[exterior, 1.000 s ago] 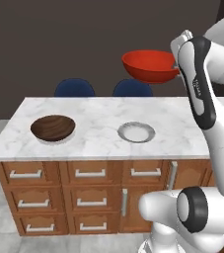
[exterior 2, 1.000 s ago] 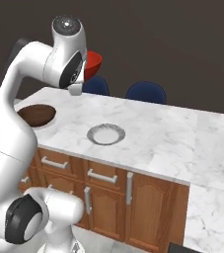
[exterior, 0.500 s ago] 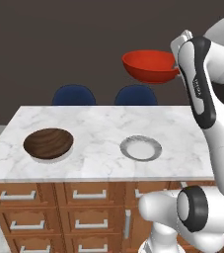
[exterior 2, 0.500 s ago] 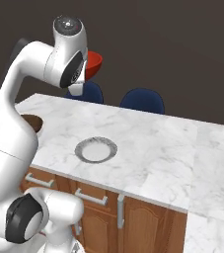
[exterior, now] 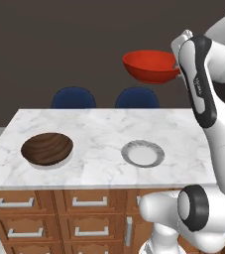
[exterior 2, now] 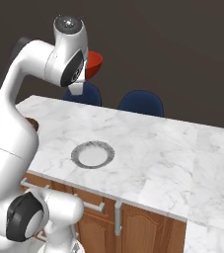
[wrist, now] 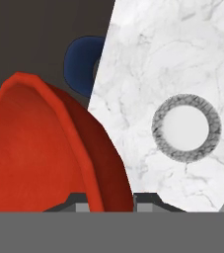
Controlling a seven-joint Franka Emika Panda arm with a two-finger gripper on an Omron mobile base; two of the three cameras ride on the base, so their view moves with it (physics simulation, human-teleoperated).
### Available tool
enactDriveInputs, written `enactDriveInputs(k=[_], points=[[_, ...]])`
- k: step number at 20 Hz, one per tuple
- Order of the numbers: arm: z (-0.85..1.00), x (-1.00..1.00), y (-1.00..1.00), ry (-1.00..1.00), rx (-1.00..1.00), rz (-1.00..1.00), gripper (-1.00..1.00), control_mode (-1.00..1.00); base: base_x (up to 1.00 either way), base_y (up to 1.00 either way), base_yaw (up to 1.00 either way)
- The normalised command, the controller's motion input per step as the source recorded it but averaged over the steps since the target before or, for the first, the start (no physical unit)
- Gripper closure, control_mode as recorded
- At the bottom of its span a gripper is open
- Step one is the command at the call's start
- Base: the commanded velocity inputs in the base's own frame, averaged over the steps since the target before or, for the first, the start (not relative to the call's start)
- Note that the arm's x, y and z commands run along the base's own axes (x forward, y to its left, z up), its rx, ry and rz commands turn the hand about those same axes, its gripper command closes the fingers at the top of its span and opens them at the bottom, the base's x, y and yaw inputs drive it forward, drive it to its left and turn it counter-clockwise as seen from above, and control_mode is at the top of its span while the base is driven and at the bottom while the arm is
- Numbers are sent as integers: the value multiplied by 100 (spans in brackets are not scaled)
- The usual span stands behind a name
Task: Move the bowls from the cabinet to the plates on the dining table.
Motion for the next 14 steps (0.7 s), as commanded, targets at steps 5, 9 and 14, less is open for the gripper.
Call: enactDriveInputs(k=[5, 9, 14], points=[[-12, 14, -4, 0, 0, -2, 100, -100, 0, 0, 0], [-26, -1, -9, 7, 0, -9, 100, -100, 0, 0, 0], [-31, -11, -1, 13, -3, -11, 100, -100, 0, 0, 0]])
